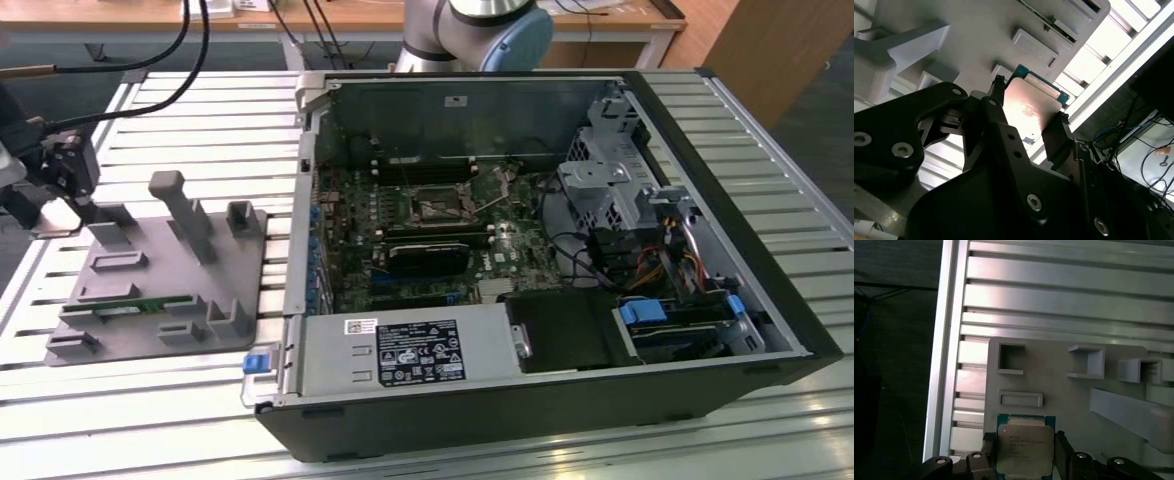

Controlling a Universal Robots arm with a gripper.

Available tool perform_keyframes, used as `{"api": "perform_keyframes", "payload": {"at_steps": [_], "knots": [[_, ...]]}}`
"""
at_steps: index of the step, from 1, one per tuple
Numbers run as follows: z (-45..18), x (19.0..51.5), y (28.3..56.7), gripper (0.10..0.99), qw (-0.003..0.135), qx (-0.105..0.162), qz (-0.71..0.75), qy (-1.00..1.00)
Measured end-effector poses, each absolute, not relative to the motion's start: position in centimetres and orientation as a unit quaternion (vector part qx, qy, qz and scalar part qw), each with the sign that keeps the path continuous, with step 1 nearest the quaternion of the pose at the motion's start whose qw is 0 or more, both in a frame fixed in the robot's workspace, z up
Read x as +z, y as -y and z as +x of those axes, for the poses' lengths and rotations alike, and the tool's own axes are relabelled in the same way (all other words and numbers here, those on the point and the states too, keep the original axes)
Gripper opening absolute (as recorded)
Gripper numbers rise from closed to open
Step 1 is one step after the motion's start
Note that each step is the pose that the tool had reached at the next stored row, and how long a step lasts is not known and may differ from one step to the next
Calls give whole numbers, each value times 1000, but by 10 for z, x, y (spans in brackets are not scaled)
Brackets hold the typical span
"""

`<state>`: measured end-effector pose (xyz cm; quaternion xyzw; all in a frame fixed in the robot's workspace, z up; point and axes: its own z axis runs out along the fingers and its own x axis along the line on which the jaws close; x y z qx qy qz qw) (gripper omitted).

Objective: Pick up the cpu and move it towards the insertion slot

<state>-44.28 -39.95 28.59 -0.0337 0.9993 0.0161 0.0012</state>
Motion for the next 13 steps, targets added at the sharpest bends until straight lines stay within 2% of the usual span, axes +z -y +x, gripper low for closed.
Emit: {"api": "perform_keyframes", "payload": {"at_steps": [13], "knots": [[-443, 297, 399, 549, 1, 16, -34, -999]]}}
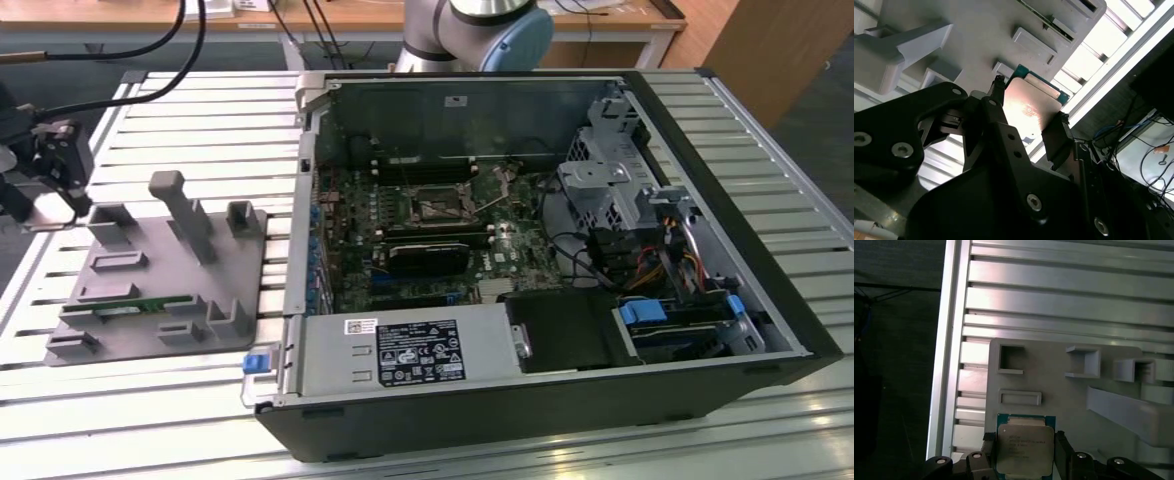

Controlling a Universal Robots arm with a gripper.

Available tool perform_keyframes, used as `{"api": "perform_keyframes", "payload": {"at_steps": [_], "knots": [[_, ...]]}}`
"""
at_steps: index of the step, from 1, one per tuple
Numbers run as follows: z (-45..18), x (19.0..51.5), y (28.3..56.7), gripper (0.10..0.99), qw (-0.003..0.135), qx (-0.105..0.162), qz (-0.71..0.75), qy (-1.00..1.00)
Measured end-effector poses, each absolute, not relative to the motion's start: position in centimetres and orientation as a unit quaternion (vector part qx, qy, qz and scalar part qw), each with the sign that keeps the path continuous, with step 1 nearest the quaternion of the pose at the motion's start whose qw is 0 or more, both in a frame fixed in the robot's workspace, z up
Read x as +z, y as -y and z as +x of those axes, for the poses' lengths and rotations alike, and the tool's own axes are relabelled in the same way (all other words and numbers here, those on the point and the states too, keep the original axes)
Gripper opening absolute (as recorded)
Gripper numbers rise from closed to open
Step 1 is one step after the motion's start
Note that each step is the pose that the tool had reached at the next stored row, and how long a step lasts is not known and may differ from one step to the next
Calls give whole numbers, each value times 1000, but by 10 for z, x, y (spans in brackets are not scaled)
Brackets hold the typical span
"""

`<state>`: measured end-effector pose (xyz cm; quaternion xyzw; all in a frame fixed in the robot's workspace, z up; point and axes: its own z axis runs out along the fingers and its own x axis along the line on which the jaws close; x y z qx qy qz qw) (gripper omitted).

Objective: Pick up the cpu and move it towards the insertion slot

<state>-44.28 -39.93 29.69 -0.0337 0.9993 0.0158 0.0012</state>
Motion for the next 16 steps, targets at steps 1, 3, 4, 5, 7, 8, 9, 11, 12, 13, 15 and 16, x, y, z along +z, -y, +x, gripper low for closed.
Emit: {"api": "perform_keyframes", "payload": {"at_steps": [1, 3, 4, 5, 7, 8, 9, 11, 12, 13, 15, 16], "knots": [[-443, 298, 399, 549, 1, 16, -34, -999], [-443, 299, 399, 549, 1, 16, -34, -999], [-443, 300, 399, 549, 1, 16, -34, -999], [-443, 301, 399, 549, 1, 16, -34, -999], [-443, 303, 399, 549, 1, 16, -34, -999], [-443, 304, 399, 549, 1, 16, -34, -999], [-443, 305, 399, 549, 1, 16, -34, -999], [-443, 307, 399, 549, 1, 15, -34, -999], [-443, 308, 399, 549, 1, 15, -34, -999], [-443, 309, 399, 549, 1, 15, -34, -999], [-443, 310, 399, 549, 1, 15, -34, -999], [-443, 311, 399, 549, 1, 15, -34, -999]]}}
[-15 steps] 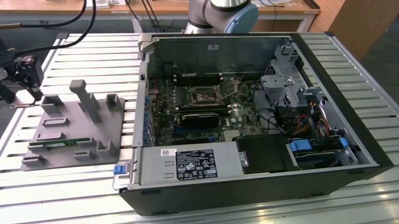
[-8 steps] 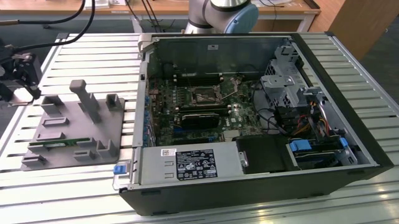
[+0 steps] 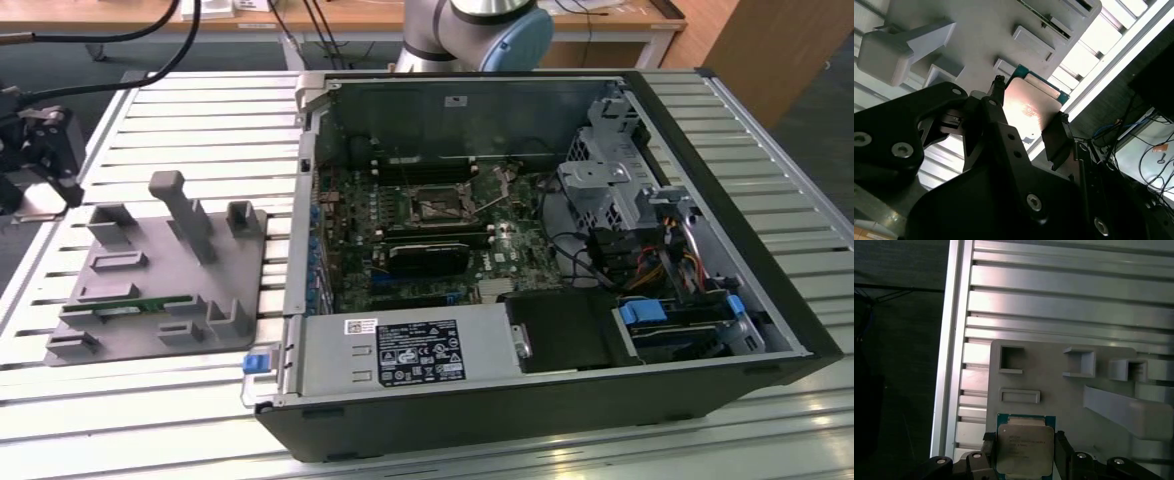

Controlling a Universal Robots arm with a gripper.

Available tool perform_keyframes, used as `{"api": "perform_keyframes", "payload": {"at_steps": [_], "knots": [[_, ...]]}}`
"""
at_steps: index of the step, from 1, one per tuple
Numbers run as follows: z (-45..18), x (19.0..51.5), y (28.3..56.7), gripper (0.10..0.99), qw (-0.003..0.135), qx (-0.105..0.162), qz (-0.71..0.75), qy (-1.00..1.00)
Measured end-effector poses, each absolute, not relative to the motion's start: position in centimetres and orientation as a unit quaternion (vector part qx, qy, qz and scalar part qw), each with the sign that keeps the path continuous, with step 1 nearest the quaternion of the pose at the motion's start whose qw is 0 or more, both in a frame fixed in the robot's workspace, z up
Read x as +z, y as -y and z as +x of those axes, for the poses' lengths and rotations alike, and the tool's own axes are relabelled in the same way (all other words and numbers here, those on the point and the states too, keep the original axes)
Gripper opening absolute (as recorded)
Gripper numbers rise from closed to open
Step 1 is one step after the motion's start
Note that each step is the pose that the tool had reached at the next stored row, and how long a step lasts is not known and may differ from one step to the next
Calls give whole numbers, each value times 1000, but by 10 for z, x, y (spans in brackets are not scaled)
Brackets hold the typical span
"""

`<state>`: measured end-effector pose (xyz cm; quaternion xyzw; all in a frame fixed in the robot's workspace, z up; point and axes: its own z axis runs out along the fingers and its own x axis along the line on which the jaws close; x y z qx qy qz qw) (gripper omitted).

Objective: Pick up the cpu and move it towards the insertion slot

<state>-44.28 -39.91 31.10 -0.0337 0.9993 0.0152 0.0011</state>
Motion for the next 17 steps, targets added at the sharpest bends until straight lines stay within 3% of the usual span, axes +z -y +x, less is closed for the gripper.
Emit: {"api": "perform_keyframes", "payload": {"at_steps": [17], "knots": [[-443, 331, 399, 549, 1, 15, -34, -999]]}}
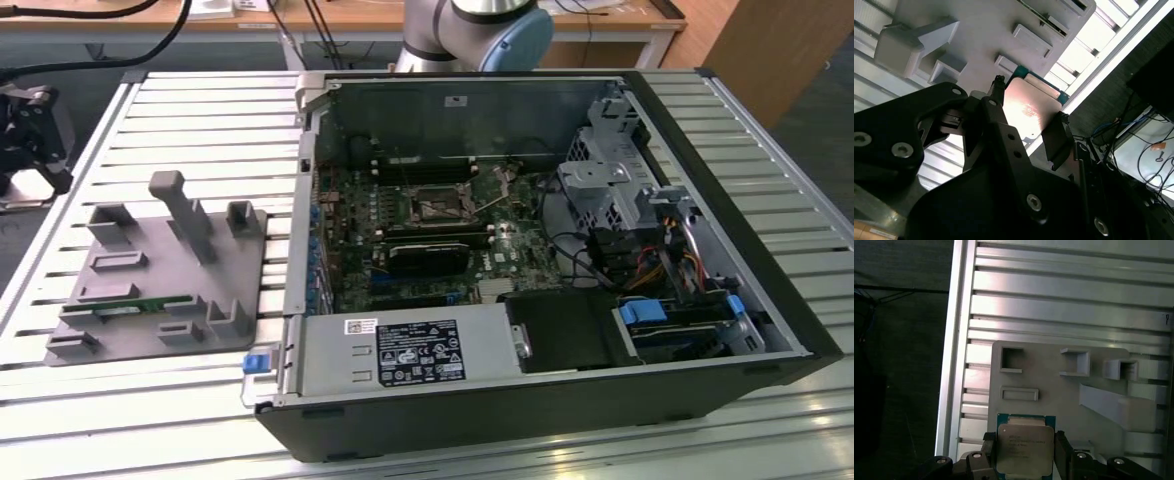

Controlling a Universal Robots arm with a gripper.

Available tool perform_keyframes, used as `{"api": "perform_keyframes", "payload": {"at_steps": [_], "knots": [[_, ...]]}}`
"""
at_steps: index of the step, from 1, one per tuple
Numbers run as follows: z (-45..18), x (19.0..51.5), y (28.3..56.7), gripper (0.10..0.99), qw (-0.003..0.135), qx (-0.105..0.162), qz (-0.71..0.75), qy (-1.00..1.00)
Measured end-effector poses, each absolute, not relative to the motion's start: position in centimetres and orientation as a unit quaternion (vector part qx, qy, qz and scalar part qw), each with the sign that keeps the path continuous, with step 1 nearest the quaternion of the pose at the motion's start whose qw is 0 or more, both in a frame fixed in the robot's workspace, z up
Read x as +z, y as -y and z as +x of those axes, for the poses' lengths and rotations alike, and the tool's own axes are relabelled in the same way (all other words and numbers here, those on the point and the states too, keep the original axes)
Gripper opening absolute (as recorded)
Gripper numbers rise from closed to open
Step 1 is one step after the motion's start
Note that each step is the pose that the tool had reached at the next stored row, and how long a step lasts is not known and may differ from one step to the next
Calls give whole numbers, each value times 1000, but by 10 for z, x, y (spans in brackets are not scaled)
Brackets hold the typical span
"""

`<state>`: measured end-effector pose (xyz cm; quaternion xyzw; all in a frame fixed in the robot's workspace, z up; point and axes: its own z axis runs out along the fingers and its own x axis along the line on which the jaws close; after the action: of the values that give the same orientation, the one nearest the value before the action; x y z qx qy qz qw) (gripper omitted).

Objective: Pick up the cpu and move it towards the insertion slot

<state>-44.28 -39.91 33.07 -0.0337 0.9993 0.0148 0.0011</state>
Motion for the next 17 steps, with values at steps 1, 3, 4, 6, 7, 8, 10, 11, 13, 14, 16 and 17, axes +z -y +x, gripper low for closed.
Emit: {"api": "perform_keyframes", "payload": {"at_steps": [1, 3, 4, 6, 7, 8, 10, 11, 13, 14, 16, 17], "knots": [[-443, 332, 399, 549, 1, 15, -34, -999], [-443, 334, 399, 549, 1, 15, -34, -999], [-443, 335, 399, 549, 1, 15, -34, -999], [-443, 337, 399, 549, 1, 15, -34, -999], [-443, 338, 399, 549, 1, 15, -34, -999], [-443, 339, 399, 549, 1, 15, -34, -999], [-443, 342, 399, 549, 1, 15, -34, -999], [-443, 343, 399, 549, 1, 15, -34, -999], [-443, 347, 399, 549, 1, 15, -34, -999], [-443, 349, 399, 549, 1, 15, -34, -999], [-443, 352, 399, 549, 1, 15, -34, -999], [-443, 354, 399, 549, 1, 15, -34, -999]]}}
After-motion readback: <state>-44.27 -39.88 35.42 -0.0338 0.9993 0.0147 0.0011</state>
